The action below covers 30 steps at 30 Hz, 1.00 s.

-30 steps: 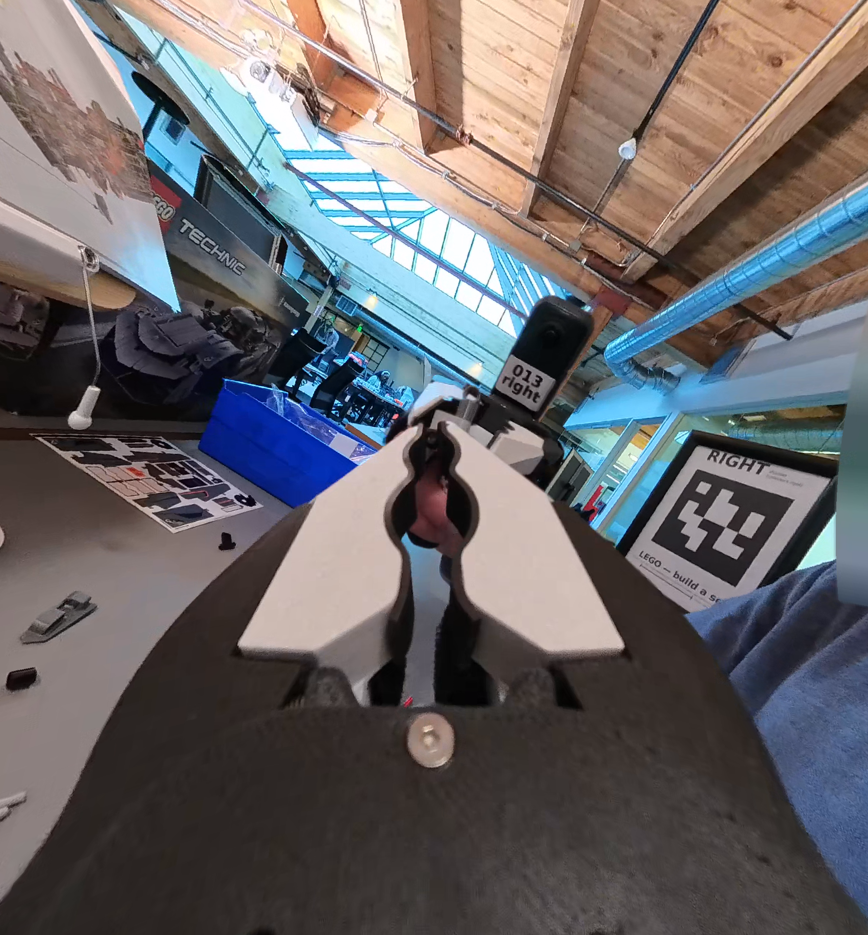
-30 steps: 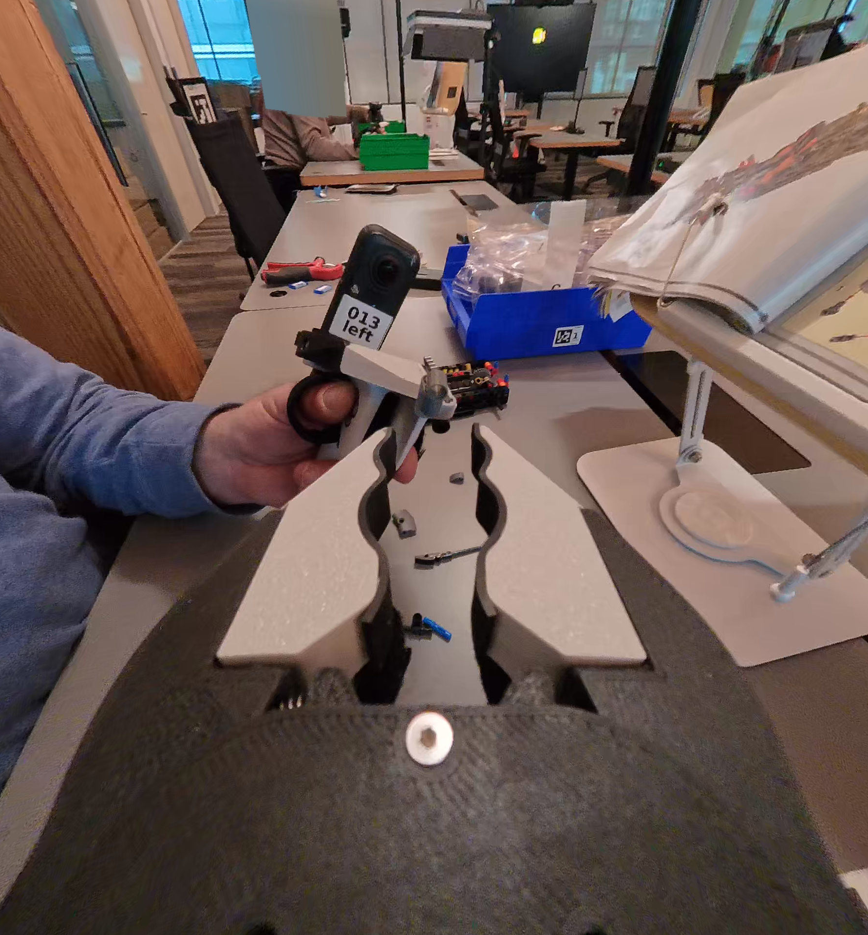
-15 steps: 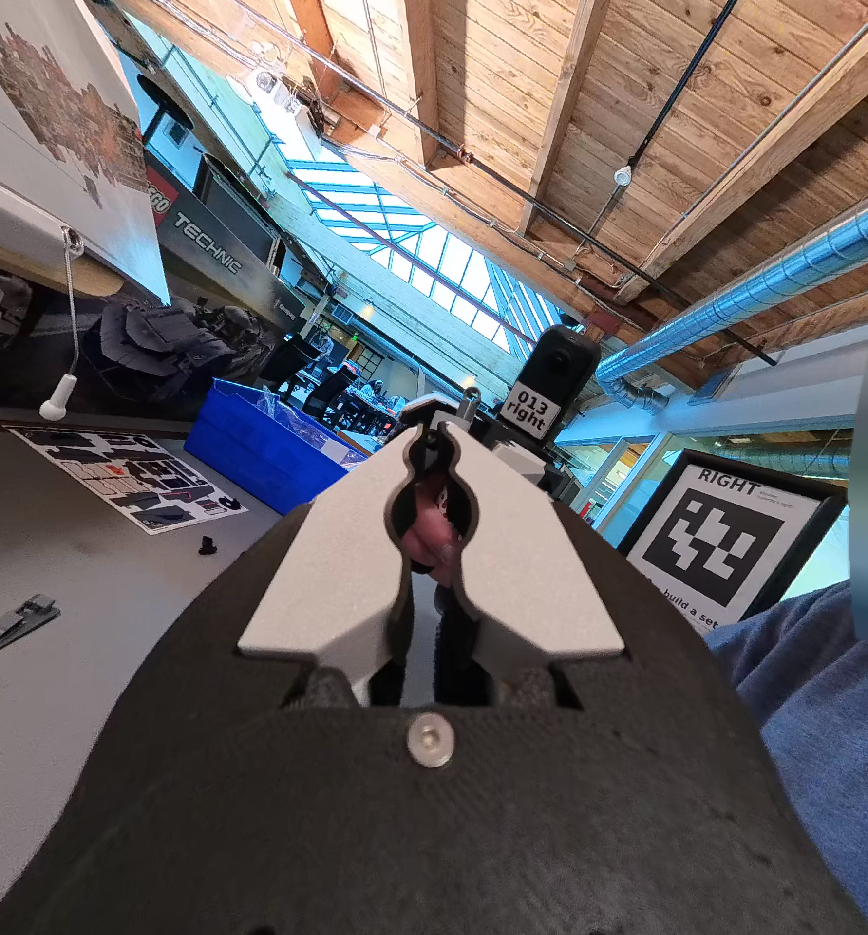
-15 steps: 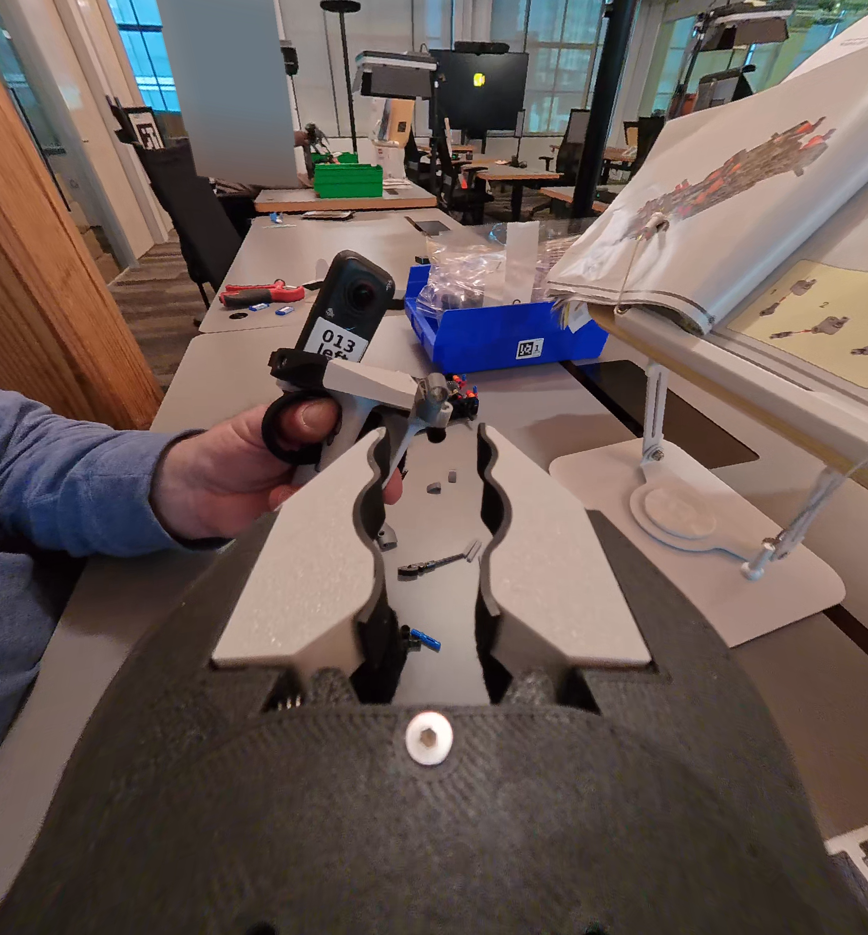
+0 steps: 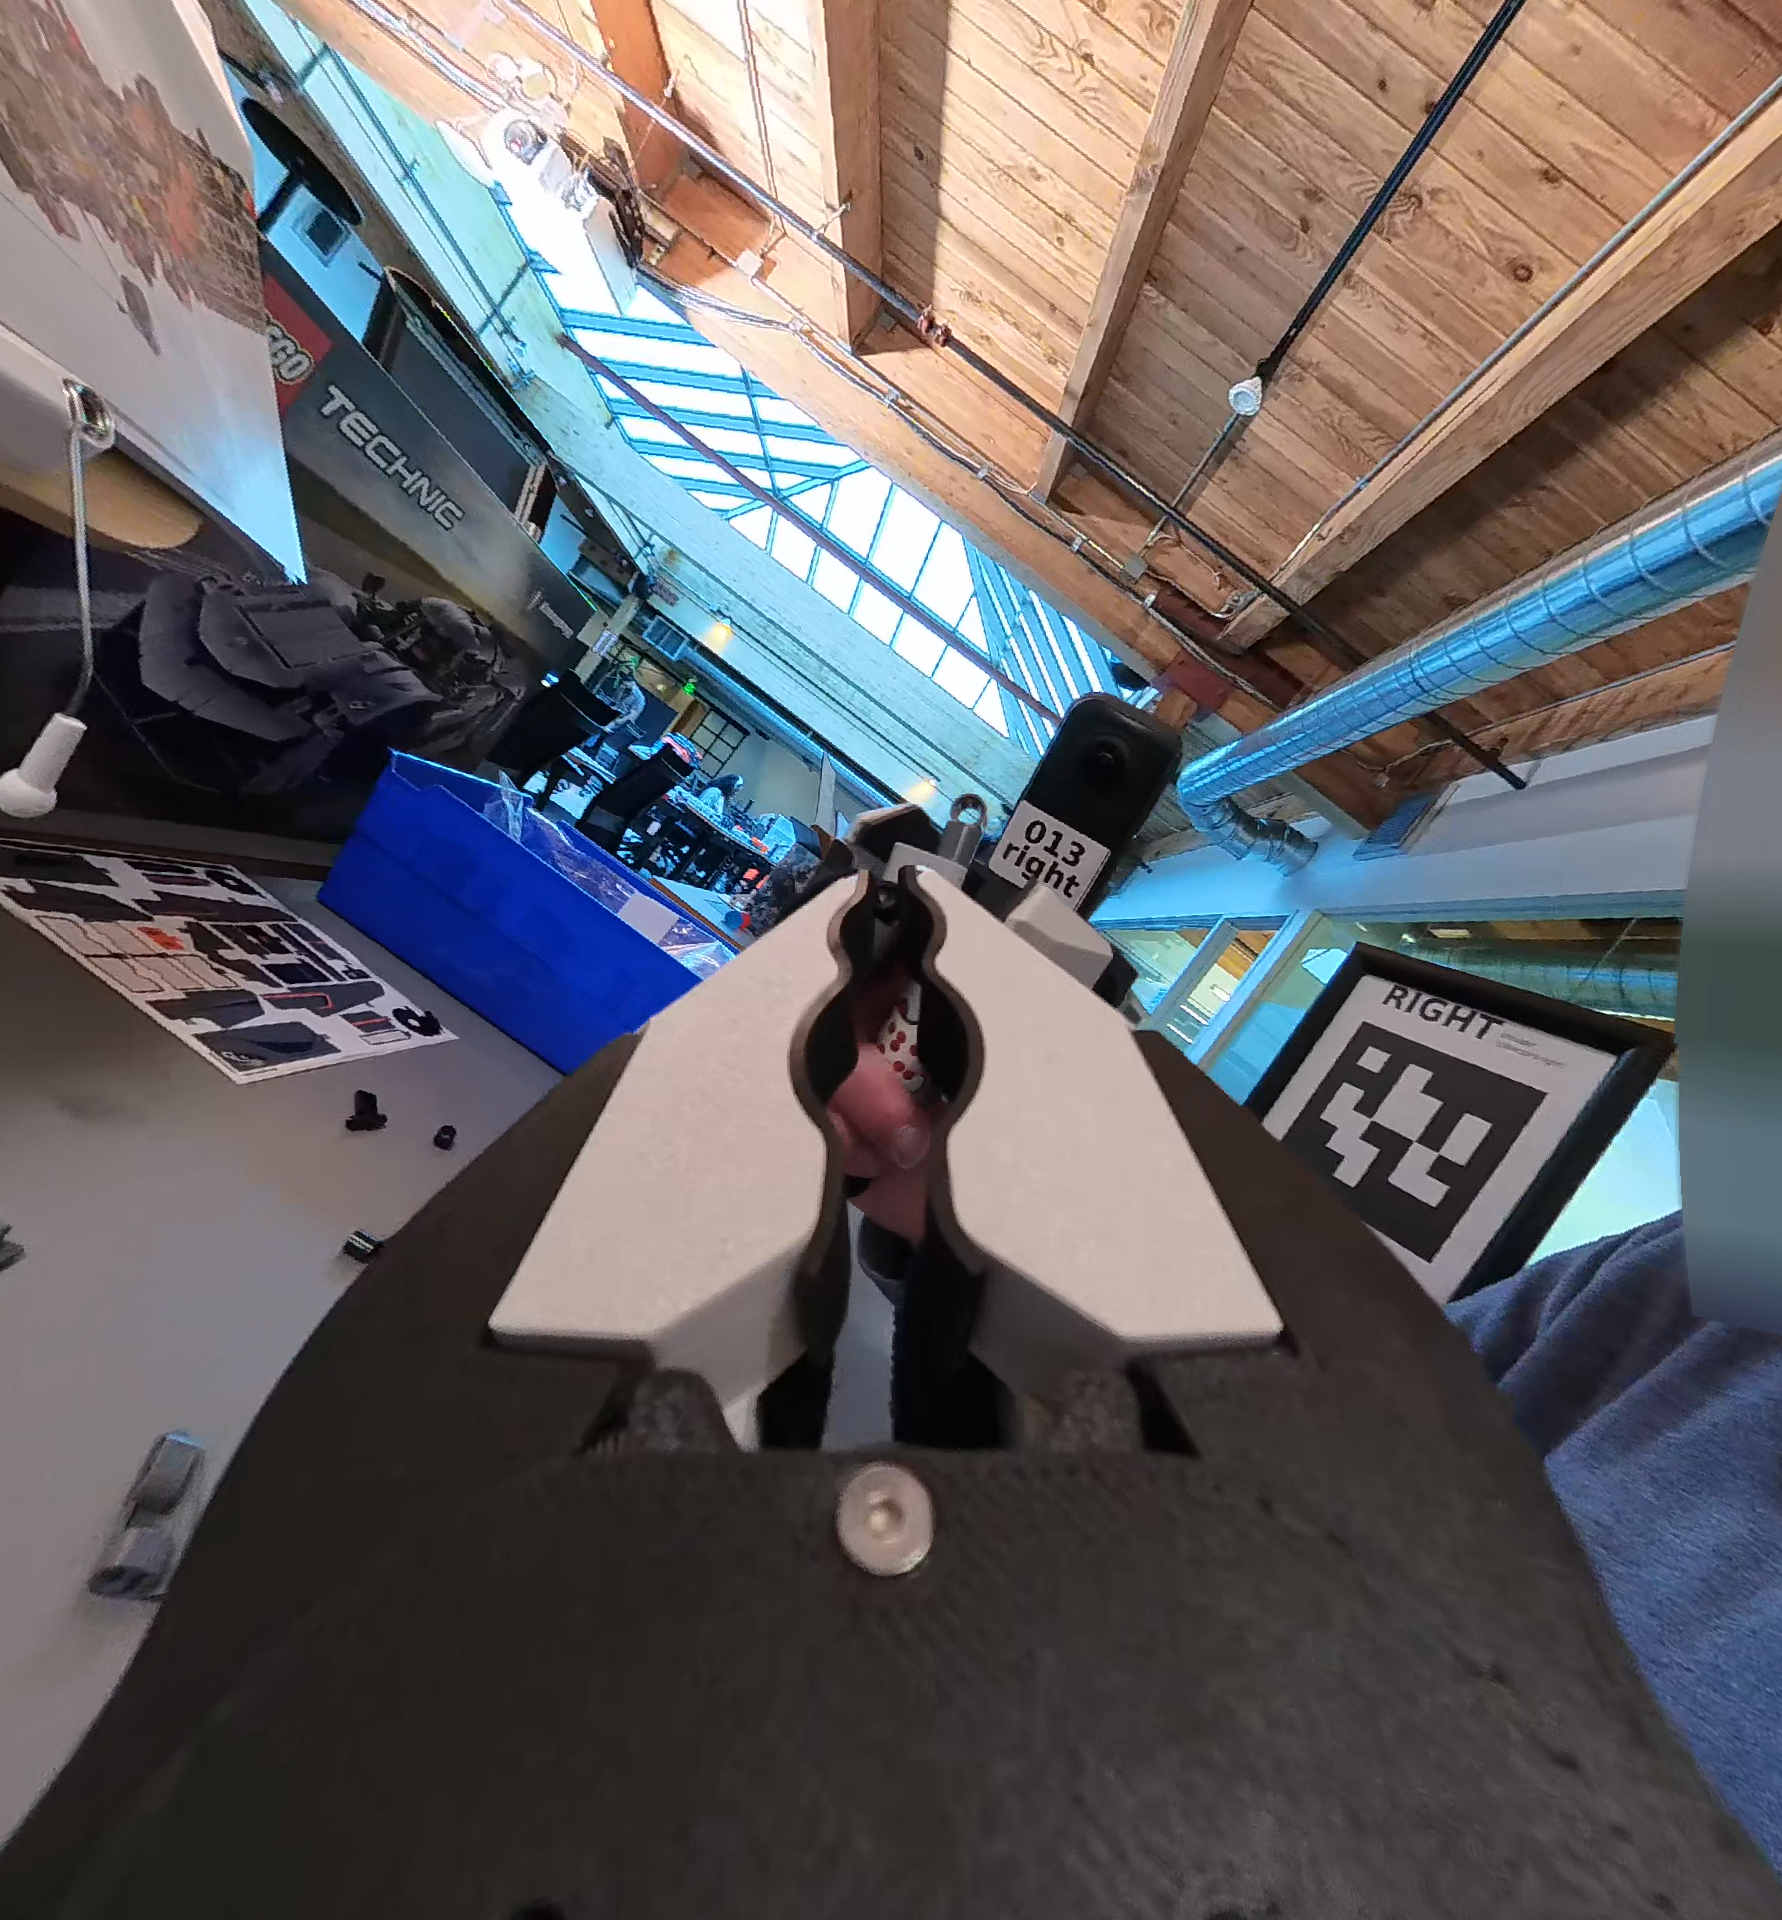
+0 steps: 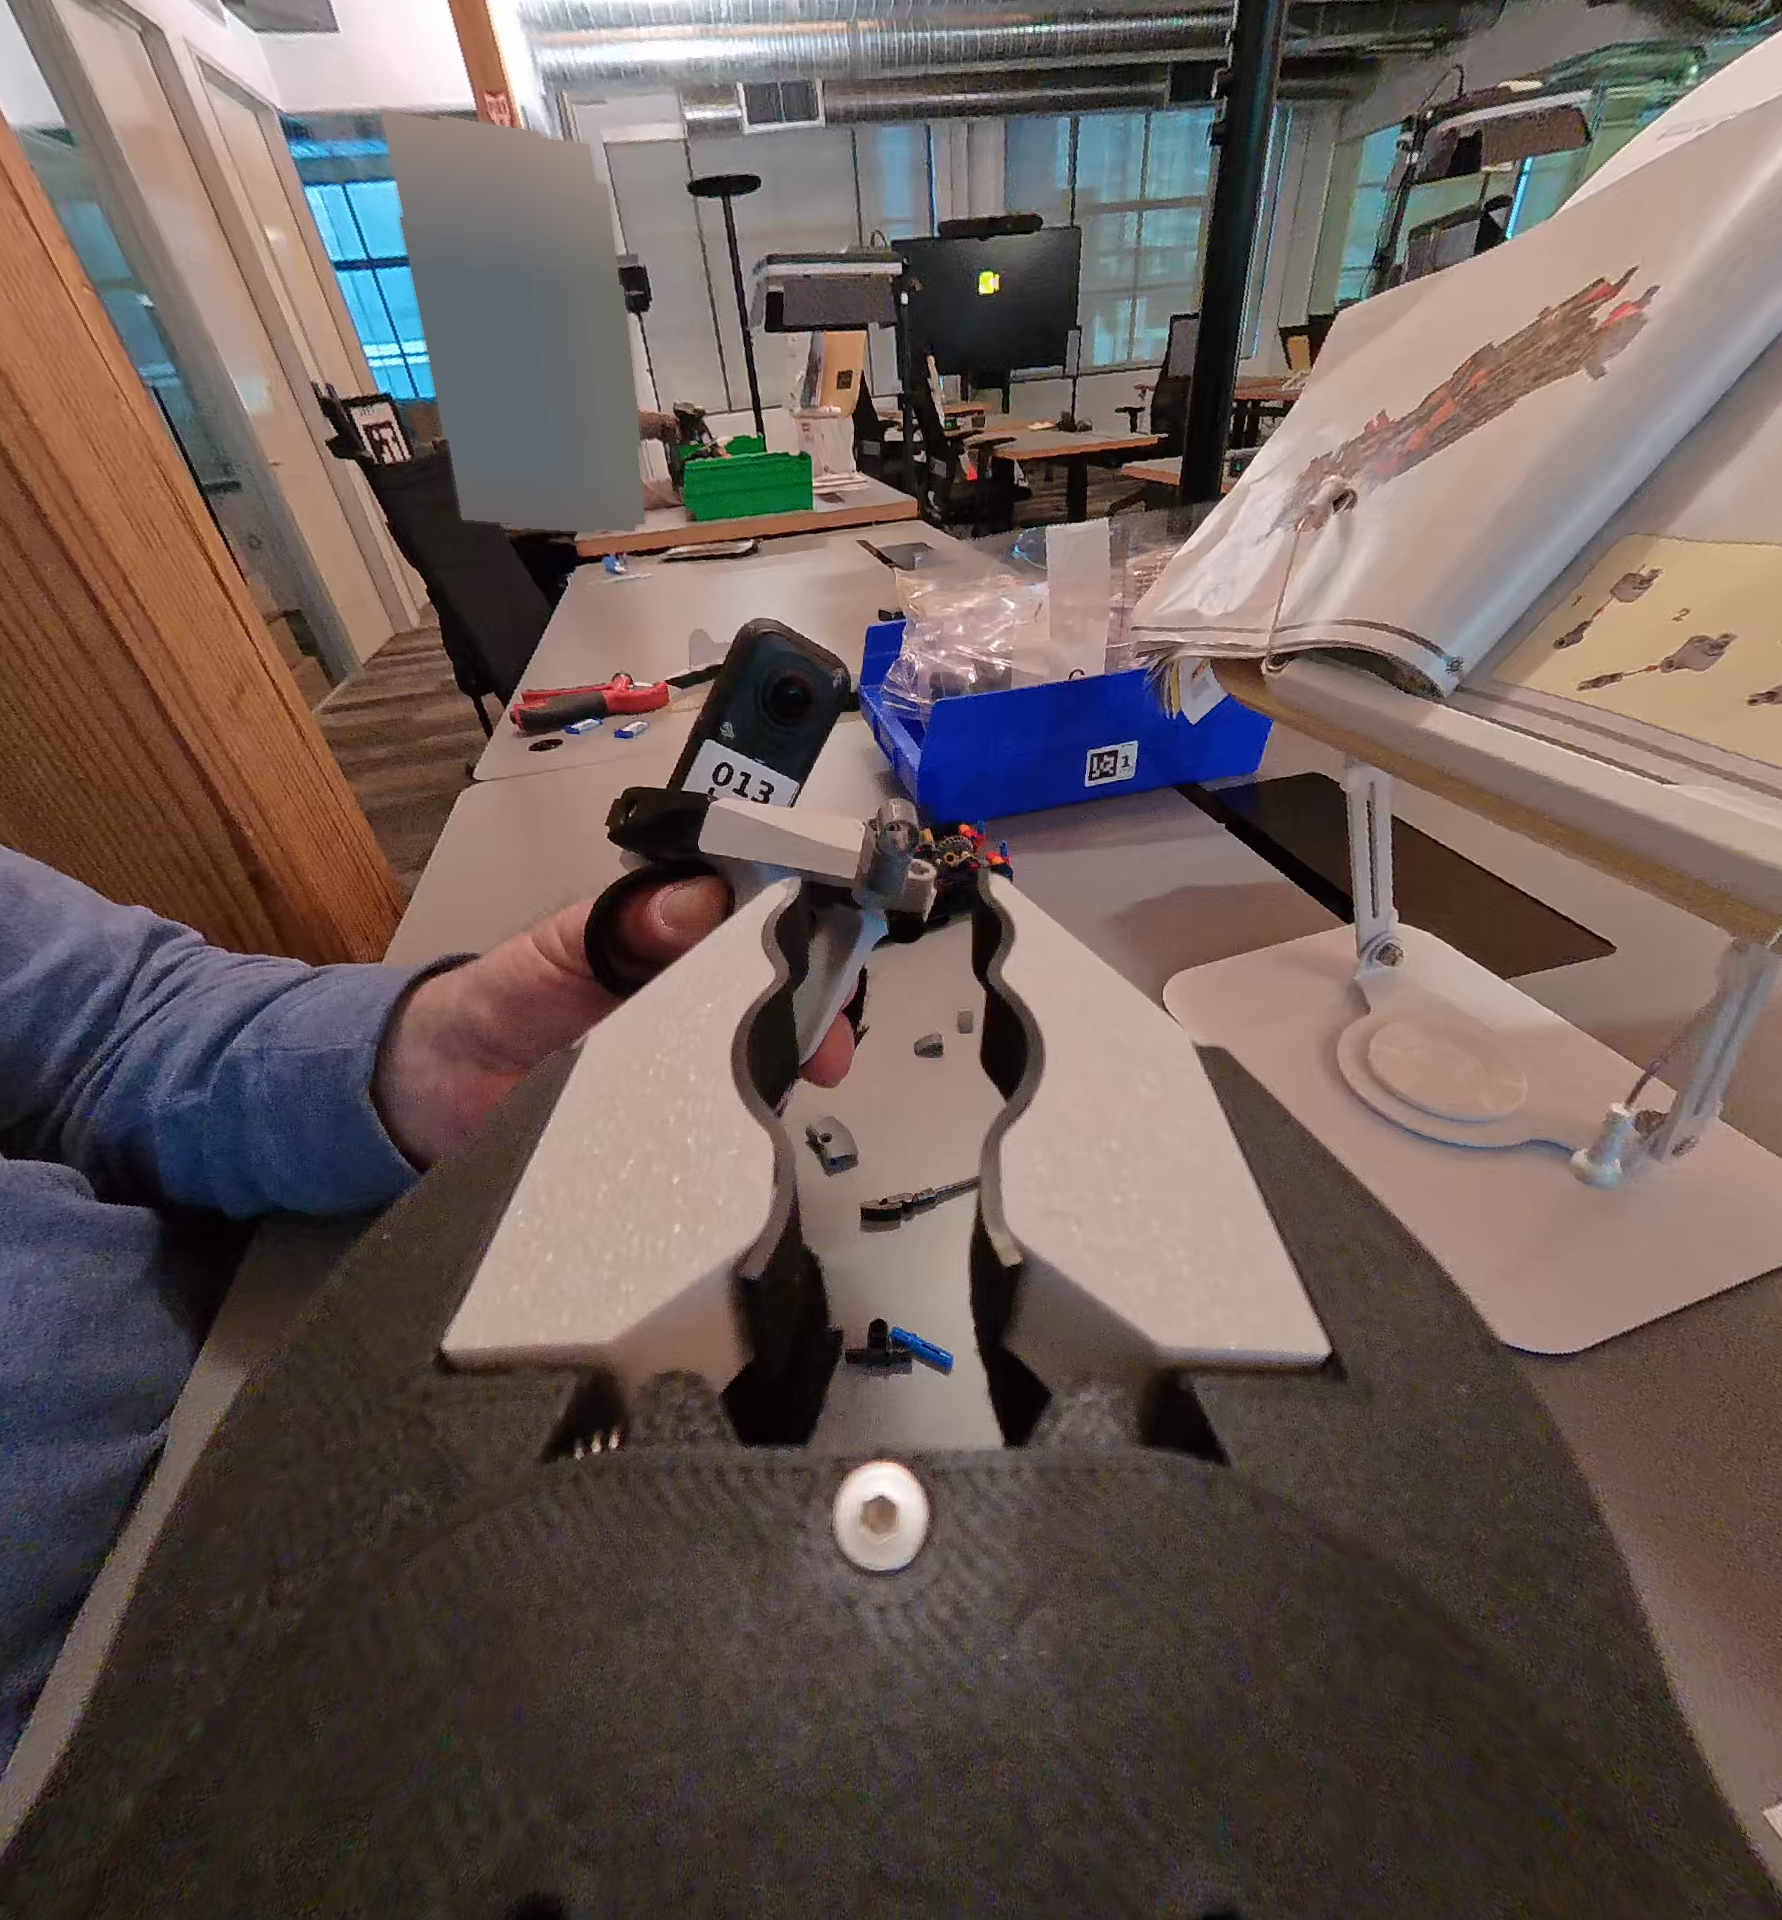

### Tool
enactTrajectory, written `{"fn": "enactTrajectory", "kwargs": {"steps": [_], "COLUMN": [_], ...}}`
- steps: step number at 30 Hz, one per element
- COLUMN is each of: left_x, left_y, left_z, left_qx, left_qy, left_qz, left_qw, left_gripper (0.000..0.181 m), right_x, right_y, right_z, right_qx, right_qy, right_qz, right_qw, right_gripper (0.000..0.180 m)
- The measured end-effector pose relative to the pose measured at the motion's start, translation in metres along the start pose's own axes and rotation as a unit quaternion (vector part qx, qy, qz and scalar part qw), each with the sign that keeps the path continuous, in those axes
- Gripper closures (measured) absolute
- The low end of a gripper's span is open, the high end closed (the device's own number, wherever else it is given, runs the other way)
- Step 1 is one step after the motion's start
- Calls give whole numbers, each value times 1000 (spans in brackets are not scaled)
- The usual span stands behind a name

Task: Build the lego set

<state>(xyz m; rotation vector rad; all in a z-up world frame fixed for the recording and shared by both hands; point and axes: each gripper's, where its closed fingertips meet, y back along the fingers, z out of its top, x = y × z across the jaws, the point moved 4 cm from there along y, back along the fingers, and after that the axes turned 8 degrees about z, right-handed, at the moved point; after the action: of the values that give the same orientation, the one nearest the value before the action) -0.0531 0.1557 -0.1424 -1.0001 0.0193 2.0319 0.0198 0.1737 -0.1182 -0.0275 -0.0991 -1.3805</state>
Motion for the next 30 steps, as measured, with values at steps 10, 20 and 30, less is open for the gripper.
{"fn": "enactTrajectory", "kwargs": {"steps": [10, 20, 30], "left_x": [-4, -5, -12], "left_y": [-4, -5, -7], "left_z": [-4, -5, -2], "left_qx": [18, 25, -3], "left_qy": [-36, -52, -145], "left_qz": [9, 14, 69], "left_qw": [999, 998, 987], "left_gripper": [179, 179, 179], "right_x": [1, 0, 3], "right_y": [5, 23, 26], "right_z": [5, 14, 18], "right_qx": [-25, -21, -20], "right_qy": [-25, -7, -35], "right_qz": [30, 20, -99], "right_qw": [999, 1000, 994], "right_gripper": [164, 163, 163]}}
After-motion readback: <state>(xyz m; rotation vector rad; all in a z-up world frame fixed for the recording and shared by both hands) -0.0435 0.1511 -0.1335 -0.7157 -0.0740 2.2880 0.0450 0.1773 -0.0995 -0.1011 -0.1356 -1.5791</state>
